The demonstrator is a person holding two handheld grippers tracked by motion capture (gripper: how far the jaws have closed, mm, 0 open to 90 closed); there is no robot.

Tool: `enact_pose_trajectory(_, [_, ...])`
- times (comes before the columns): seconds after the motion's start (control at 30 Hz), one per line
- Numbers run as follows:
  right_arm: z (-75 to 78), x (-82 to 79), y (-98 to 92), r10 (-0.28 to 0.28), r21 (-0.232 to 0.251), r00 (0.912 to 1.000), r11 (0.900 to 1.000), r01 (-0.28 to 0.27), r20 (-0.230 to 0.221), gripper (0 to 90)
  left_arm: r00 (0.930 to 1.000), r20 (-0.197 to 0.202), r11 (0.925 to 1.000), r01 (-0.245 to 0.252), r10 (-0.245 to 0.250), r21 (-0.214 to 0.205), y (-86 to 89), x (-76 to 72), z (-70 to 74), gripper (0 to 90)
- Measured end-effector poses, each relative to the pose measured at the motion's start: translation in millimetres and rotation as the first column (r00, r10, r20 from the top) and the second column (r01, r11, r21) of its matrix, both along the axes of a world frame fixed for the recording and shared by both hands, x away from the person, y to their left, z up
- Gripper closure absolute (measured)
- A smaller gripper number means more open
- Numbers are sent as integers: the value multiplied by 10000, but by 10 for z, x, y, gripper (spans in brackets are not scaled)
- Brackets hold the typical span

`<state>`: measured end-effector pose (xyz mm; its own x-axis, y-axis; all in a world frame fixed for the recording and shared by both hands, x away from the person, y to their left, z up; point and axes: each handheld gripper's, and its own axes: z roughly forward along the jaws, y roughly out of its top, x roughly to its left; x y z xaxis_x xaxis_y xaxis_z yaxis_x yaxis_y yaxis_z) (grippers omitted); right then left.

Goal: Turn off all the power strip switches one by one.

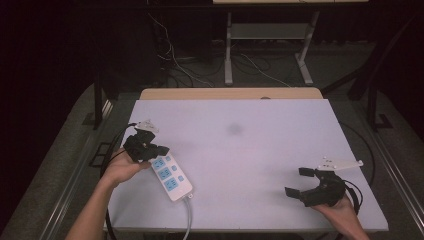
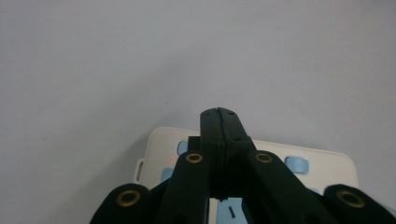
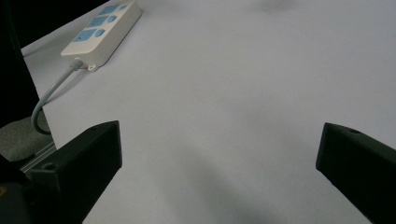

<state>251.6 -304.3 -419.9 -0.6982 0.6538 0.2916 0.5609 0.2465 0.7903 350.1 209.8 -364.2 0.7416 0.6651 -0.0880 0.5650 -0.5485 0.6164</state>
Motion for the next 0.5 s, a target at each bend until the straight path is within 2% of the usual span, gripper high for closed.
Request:
enact_pose_trajectory(0.27, [0,0,1,3,-11,10000,10000,-3,-3,2,9998,-17,9998,-194,194,-48,11,74,-44,891])
enact_pose_trajectory(0.5, [-1,2,-12,-19,-15,10000,10000,19,13,2,9997,-160,9997,-188,190,177,13,133,-101,891])
